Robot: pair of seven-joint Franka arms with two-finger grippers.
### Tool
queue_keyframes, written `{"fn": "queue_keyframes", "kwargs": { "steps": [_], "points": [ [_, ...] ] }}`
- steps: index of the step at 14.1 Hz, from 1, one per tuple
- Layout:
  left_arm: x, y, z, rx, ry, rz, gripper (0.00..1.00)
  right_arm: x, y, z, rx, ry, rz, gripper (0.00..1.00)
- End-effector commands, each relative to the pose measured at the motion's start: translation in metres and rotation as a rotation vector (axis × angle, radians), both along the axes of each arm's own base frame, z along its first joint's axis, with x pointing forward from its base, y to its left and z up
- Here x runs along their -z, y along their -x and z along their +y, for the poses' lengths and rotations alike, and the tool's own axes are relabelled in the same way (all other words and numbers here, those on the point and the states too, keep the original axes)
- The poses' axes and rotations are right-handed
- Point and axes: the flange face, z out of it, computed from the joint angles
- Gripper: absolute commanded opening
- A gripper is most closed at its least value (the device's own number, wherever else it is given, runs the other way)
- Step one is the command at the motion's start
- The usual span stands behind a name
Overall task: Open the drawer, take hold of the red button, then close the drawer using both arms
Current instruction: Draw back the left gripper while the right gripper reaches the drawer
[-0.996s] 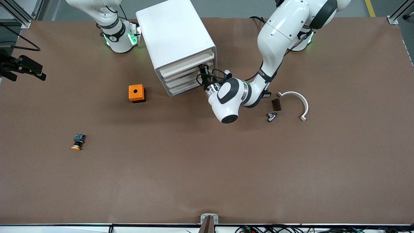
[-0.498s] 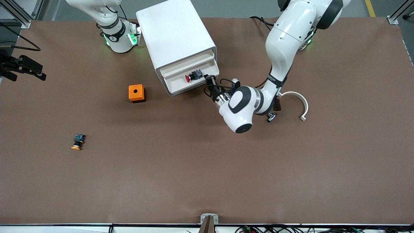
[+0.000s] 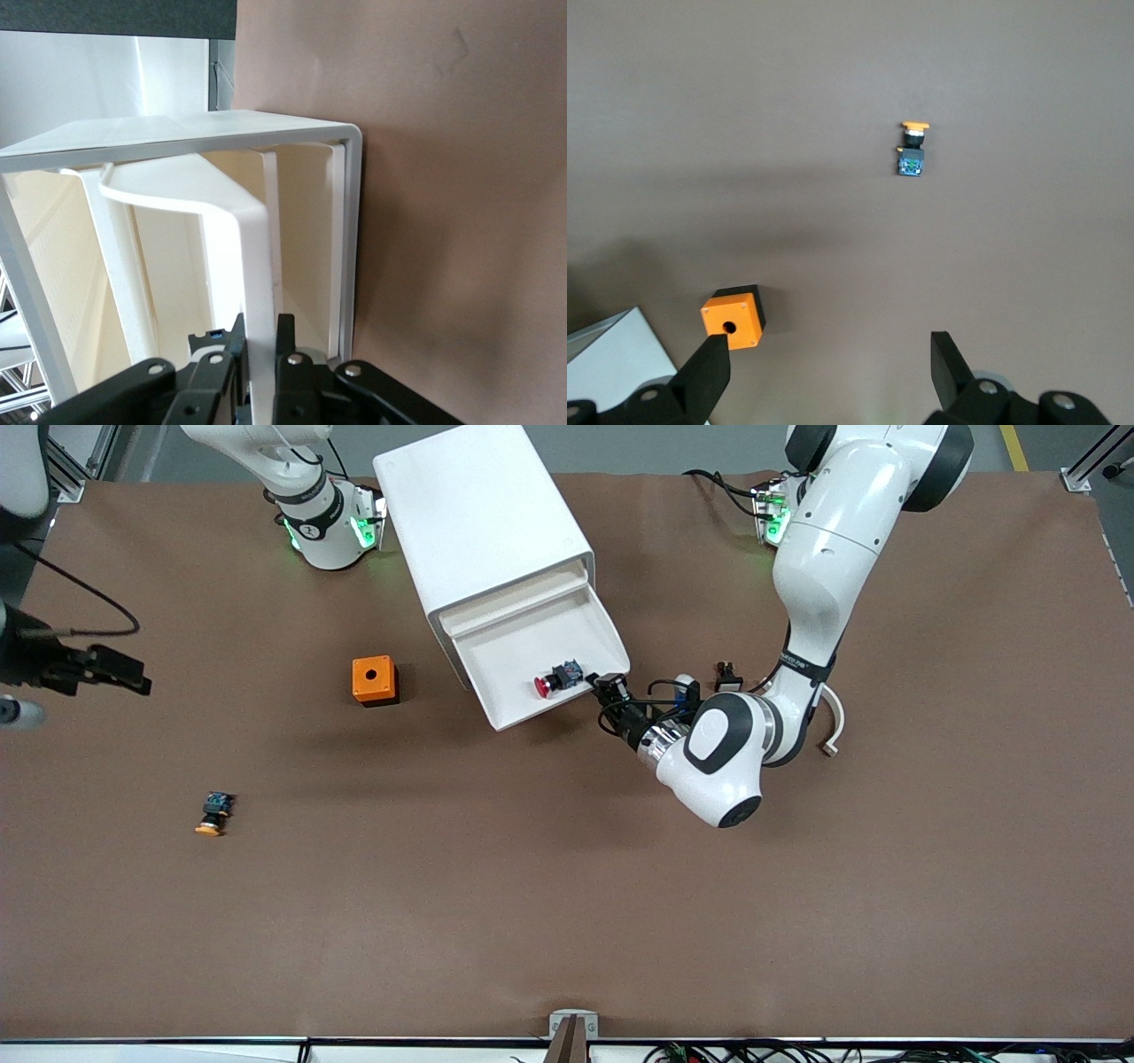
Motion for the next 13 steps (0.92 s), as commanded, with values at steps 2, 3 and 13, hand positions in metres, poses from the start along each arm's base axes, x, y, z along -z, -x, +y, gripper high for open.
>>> {"fn": "queue_keyframes", "kwargs": {
  "steps": [2,3,13],
  "points": [
    [0.001,-0.011,0.012,-0.008,0.013,-0.026,1.0,0.021,-0.011,-0.015,0.035,0.003,0.039,1.0],
    [-0.001,-0.013,0.015,-0.007,0.006,-0.034,1.0,0.021,-0.011,-0.012,0.06,-0.002,0.041,1.0],
    [-0.037,-0.086,0.118,0.136,-0.224,-0.352,1.0,0.018,-0.005,0.169,0.754,-0.013,0.079,1.0]
  ]
}}
